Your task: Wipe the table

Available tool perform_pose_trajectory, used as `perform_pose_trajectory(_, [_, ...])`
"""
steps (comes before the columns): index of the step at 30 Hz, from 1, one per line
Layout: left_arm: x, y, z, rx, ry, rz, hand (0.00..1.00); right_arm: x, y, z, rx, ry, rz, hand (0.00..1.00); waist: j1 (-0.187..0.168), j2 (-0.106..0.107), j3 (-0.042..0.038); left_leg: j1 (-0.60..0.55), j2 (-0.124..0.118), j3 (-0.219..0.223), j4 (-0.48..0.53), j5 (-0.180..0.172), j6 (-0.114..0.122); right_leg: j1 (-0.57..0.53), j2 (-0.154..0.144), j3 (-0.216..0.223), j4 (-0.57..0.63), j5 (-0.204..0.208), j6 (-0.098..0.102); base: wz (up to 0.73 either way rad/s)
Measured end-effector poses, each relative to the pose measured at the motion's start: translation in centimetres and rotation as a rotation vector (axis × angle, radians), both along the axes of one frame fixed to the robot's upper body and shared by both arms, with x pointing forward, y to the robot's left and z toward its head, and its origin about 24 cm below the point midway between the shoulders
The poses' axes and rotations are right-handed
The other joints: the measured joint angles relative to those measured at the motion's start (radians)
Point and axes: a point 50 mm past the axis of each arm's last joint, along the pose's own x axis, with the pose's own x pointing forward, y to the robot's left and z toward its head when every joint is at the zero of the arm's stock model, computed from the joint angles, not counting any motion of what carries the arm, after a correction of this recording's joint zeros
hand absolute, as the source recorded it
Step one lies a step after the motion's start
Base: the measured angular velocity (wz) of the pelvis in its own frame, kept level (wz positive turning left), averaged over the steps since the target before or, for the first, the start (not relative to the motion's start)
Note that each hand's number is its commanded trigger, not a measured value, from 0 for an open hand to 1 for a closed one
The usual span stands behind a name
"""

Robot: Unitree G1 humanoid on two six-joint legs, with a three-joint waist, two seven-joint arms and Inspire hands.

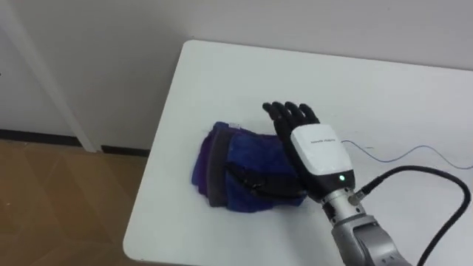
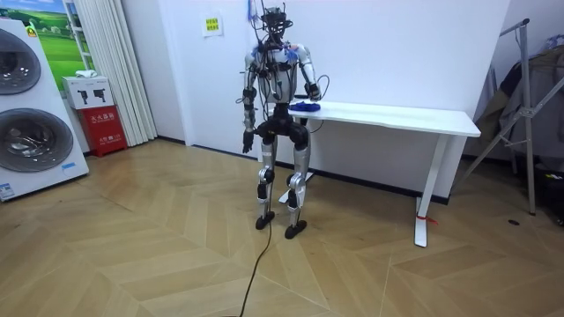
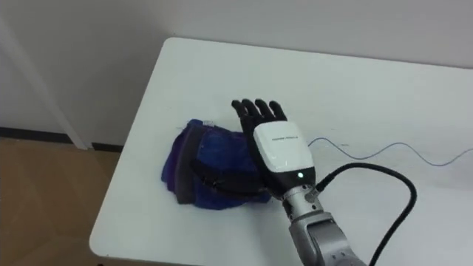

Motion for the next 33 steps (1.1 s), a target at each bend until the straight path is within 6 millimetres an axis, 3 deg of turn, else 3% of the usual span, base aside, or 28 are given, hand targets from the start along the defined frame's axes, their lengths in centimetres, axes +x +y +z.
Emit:
perform_pose_trajectory(6, [-0.4,0.1,0.0,0.011,0.014,-0.003,0.0,-1.9,-1.1,-3.0,-0.052,0.157,-0.037,0.0,0.002,-0.005,-0.0009,0.005,-0.001,-0.008,-0.001,0.0,0.0,0.017,-0.003,-0.003,-0.013,0.0,0.0,0.05])
perform_pose_trajectory(13, [-0.2,0.2,0.0,0.036,0.019,-0.042,0.0,-2.3,-1.4,-3.6,-0.063,0.181,-0.051,0.0,0.001,-0.008,-0.003,0.006,0.001,-0.008,0.0,0.0,0.0,0.019,-0.003,-0.003,-0.013,0.0,0.0,0.0])
perform_pose_trajectory(15, [-0.4,0.2,0.0,0.038,0.023,-0.041,0.0,-2.3,-1.5,-3.8,-0.074,0.182,-0.054,0.0,-0.002,-0.01,-0.0043,0.006,0.0,-0.012,0.002,0.0,0.0,0.024,-0.005,-0.022,-0.013,0.0,0.0,0.07])
perform_pose_trajectory(16, [-0.4,0.2,0.0,0.038,0.024,-0.041,0.0,-2.4,-1.6,-3.9,-0.076,0.184,-0.057,0.15,-0.002,-0.011,-0.0048,0.006,-0.001,-0.013,0.002,0.0,0.0,0.024,-0.006,-0.027,-0.013,0.0,0.0,0.08])
perform_pose_trajectory(17, [-0.5,0.2,0.0,0.038,0.026,-0.04,0.0,-2.5,-1.7,-4.2,-0.079,0.188,-0.063,1.0,-0.001,-0.012,-0.0054,0.007,-0.002,-0.014,0.003,0.0,0.0,0.025,-0.006,-0.027,-0.013,0.0,0.0,0.05])
perform_pose_trajectory(26, [-1.1,0.3,0.0,0.043,0.055,-0.03,0.0,-1.1,-2.6,-3.5,-0.079,0.103,-0.112,1.0,-0.001,-0.01,-0.0051,0.009,-0.004,-0.038,0.015,0.0,0.0,0.041,-0.011,-0.052,-0.013,0.0,0.0,0.09])
perform_pose_trajectory(33, [-1.4,0.4,0.1,0.051,0.063,-0.034,0.0,-1.1,-3.2,-3.2,-0.068,0.05,-0.148,1.0,-0.003,0.004,-0.0059,0.018,-0.005,-0.047,0.012,0.0,0.0,0.057,-0.01,-0.064,-0.012,0.0,0.0,0.04])
